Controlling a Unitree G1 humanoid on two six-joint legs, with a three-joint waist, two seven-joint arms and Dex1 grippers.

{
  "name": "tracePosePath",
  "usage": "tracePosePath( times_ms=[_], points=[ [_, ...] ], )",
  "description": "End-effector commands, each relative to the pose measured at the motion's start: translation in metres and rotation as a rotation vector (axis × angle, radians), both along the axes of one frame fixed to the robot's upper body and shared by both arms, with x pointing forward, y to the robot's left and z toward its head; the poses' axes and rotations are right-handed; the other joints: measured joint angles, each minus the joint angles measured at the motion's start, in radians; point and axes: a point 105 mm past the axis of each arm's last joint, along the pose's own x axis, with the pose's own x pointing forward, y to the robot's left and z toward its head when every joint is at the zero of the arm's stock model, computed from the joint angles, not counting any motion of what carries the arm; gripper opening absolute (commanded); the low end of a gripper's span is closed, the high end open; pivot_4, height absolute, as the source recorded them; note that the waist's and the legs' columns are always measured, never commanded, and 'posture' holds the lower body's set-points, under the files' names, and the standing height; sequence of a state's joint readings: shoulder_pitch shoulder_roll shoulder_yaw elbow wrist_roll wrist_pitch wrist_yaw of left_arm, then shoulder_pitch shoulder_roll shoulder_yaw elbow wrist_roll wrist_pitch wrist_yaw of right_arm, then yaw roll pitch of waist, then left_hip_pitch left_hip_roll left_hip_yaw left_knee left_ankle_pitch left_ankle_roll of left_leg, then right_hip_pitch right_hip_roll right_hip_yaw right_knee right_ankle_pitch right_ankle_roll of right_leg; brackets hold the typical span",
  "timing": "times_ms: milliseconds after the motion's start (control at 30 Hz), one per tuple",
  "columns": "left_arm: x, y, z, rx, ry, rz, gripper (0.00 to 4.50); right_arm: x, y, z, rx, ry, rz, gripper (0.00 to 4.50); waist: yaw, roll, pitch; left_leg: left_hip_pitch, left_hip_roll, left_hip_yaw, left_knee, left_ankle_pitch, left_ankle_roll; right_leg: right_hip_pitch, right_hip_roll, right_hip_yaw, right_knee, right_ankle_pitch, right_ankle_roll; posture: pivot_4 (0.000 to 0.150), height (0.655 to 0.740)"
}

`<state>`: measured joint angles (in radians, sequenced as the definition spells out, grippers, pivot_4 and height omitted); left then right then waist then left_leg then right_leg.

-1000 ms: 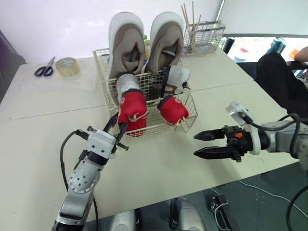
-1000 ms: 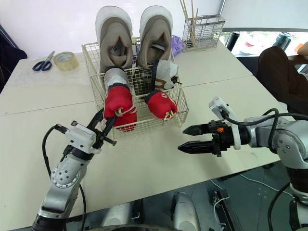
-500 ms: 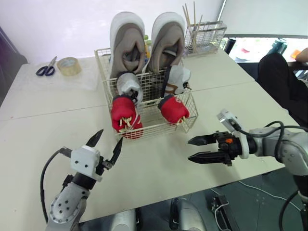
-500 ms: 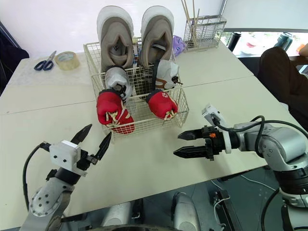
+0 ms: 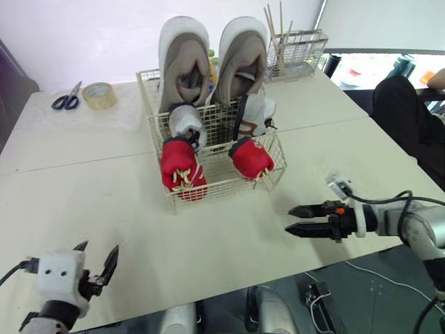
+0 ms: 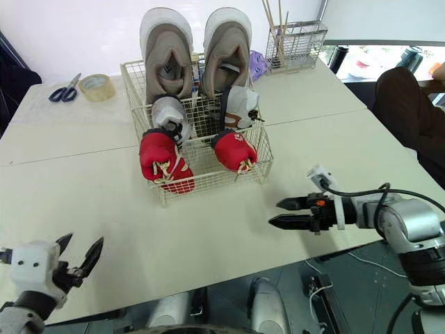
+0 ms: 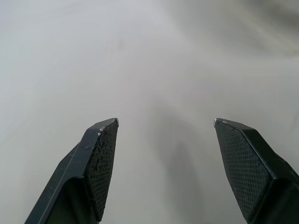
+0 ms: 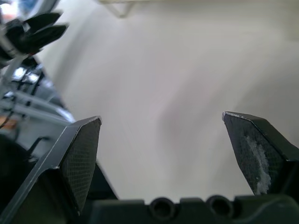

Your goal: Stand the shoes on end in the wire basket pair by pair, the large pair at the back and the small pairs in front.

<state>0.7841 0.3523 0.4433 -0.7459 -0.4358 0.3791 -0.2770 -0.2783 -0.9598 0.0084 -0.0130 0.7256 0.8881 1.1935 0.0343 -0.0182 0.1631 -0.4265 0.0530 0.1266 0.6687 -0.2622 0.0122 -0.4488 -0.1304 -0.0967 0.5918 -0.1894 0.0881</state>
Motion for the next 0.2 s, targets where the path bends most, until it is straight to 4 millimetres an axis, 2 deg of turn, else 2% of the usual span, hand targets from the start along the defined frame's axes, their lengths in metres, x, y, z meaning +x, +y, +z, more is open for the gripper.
tracePosePath(
  times_ms=[33,100,200],
  points=[
    [0.018,0.016,0.015,-0.072,-0.065,0.029,3.36,0.015,-0.020,0.011,-0.039,-0.092,-0.065,4.50,0.004,0.001,0.000,0.000,0.000,0.000,0.000,0.000,0.000,0.000,0.000,0.000,0.000,0.000,0.000,0.150,0.7400],
    [0.025,0.014,0.018,-0.103,-0.083,0.013,3.36,0.016,-0.022,0.012,-0.043,-0.104,-0.081,4.50,0.002,0.001,0.000,0.000,0.000,-0.001,0.000,0.000,0.000,0.000,0.000,0.000,0.001,0.000,0.000,0.150,0.7400],
    [0.032,0.001,0.021,-0.220,-0.111,-0.021,3.36,0.016,-0.021,0.011,-0.032,-0.114,-0.106,4.50,-0.003,0.001,0.000,0.000,0.000,0.002,-0.001,0.000,0.003,0.004,0.000,0.000,0.001,0.002,-0.004,0.150,0.7400]
  ],
)
